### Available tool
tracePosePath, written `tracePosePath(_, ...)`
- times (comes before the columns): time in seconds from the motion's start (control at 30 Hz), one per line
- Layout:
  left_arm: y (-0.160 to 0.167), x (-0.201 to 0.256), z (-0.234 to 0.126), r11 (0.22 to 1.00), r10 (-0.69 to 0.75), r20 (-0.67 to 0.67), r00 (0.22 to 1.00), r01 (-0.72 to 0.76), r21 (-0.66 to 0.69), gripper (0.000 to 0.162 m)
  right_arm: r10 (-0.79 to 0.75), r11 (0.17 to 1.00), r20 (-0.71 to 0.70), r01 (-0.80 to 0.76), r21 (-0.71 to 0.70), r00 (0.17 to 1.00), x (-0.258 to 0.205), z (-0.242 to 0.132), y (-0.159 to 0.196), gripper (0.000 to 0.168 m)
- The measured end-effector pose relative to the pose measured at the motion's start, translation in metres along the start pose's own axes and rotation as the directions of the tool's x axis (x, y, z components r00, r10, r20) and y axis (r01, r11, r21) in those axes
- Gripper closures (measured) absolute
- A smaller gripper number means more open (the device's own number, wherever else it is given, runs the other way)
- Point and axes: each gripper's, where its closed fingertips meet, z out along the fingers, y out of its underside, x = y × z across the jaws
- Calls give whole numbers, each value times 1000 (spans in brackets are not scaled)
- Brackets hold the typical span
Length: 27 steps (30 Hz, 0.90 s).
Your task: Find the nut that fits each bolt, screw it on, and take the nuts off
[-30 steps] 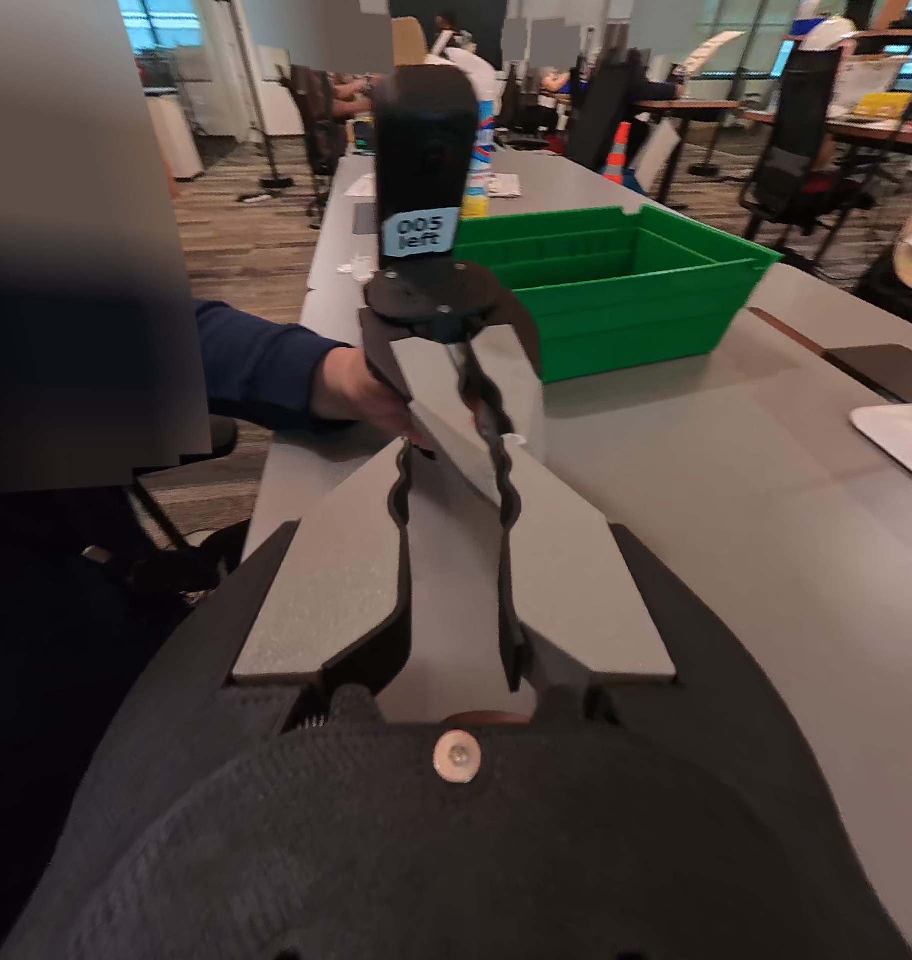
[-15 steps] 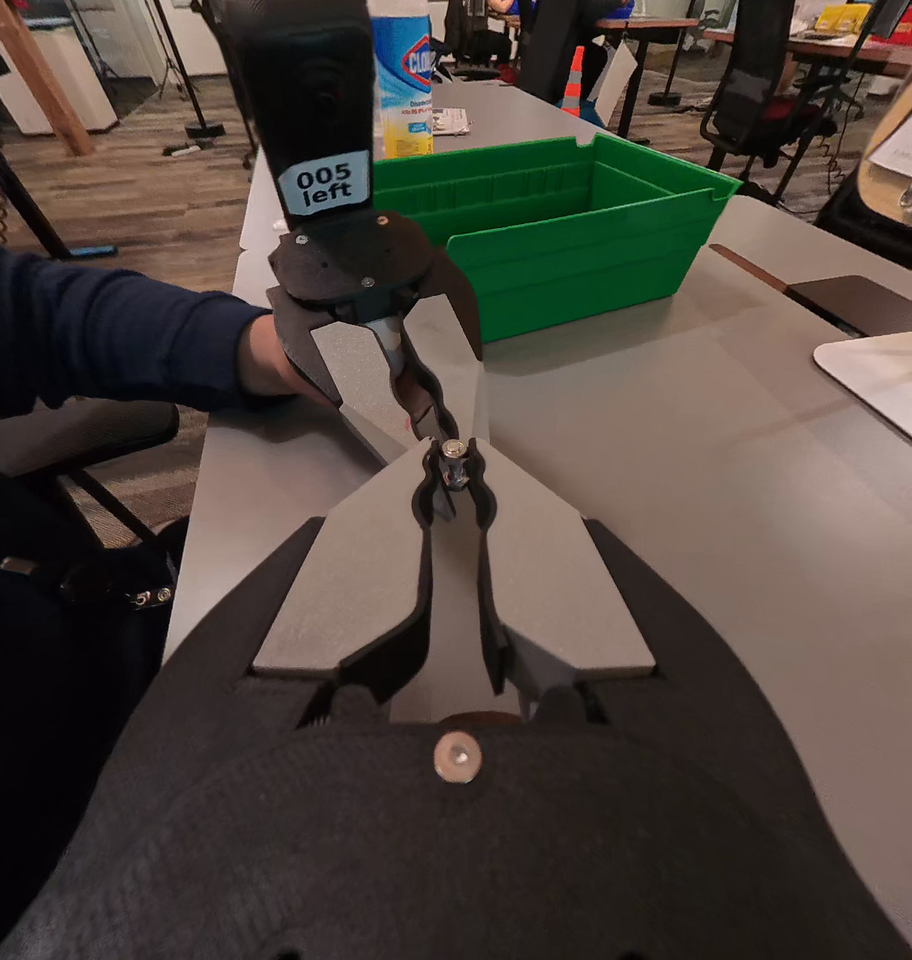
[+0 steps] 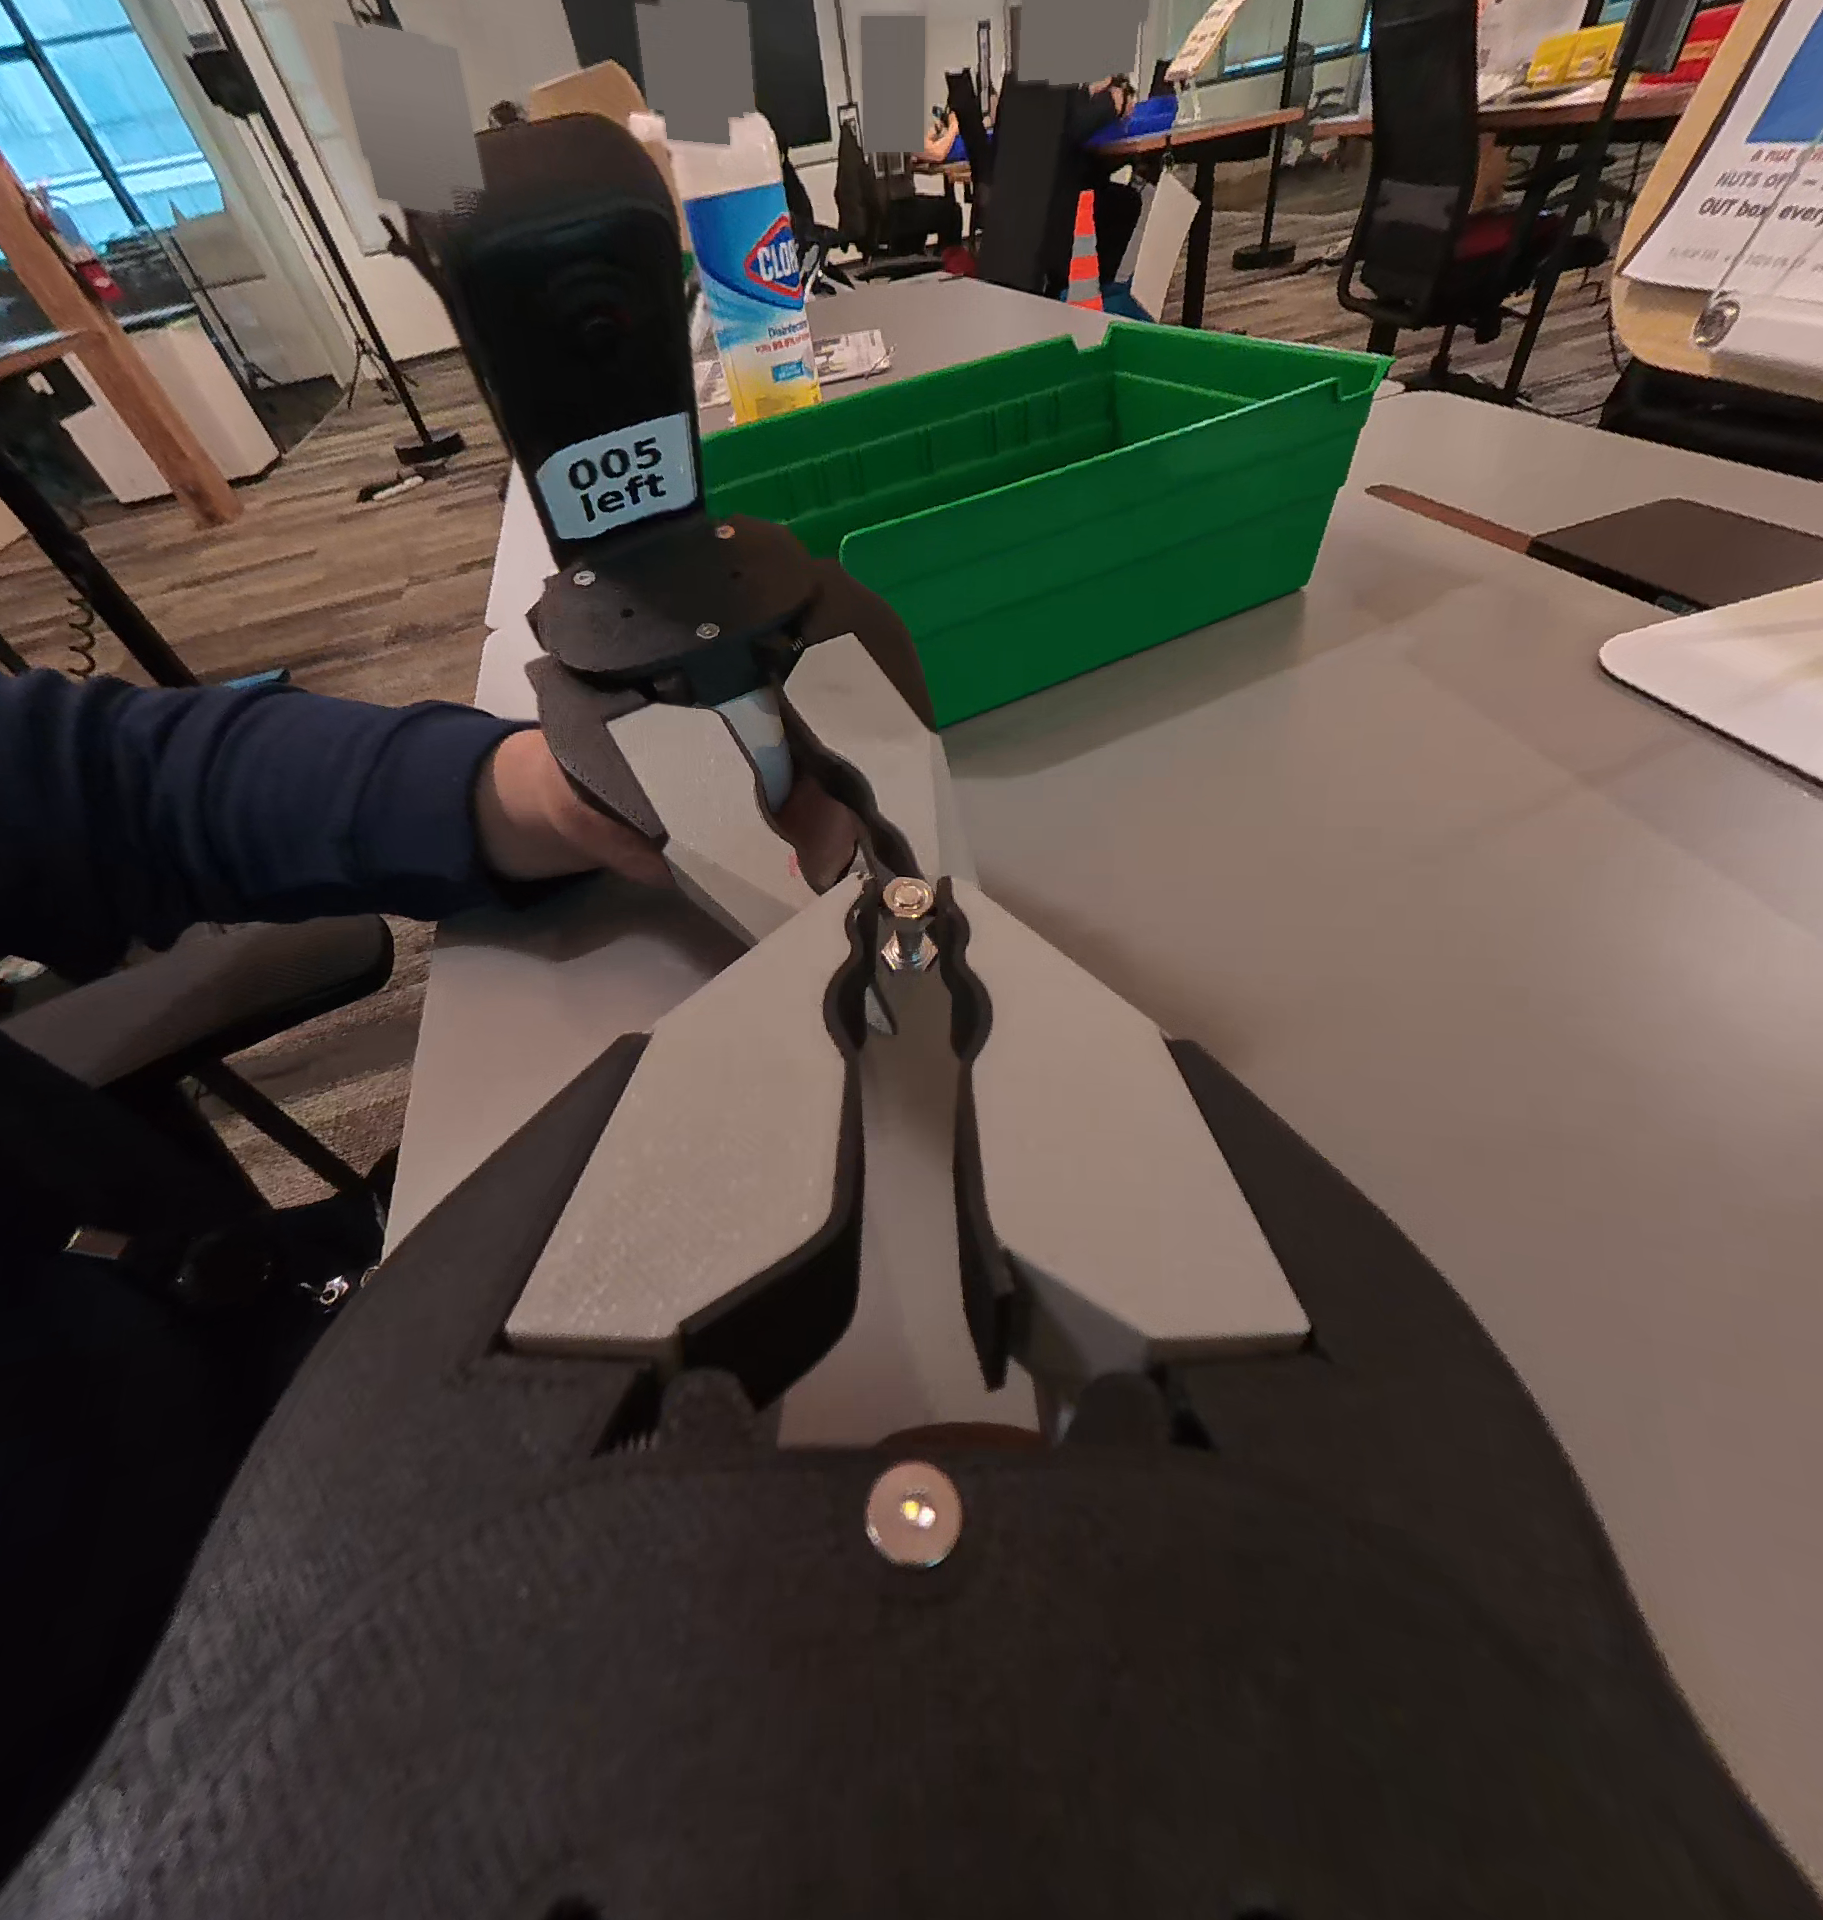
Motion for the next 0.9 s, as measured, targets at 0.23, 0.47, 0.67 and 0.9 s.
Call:
tracePosePath(0.23,-8,0,-3,997,-57,-30,998,59,48,143,11,998,-16,-10,55,1000,1,1,-7,161)
tracePosePath(0.47,-9,0,-4,998,-28,-9,1000,28,48,155,6,998,-9,-6,56,1000,-2,5,-7,161)
tracePosePath(0.67,-8,0,-6,1000,7,9,1000,-7,29,155,3,998,-3,-3,60,1000,-3,6,-8,160)
tracePosePath(0.9,-9,6,-6,1000,0,-28,1000,0,29,155,26,997,117,-35,75,993,-15,9,-14,132)
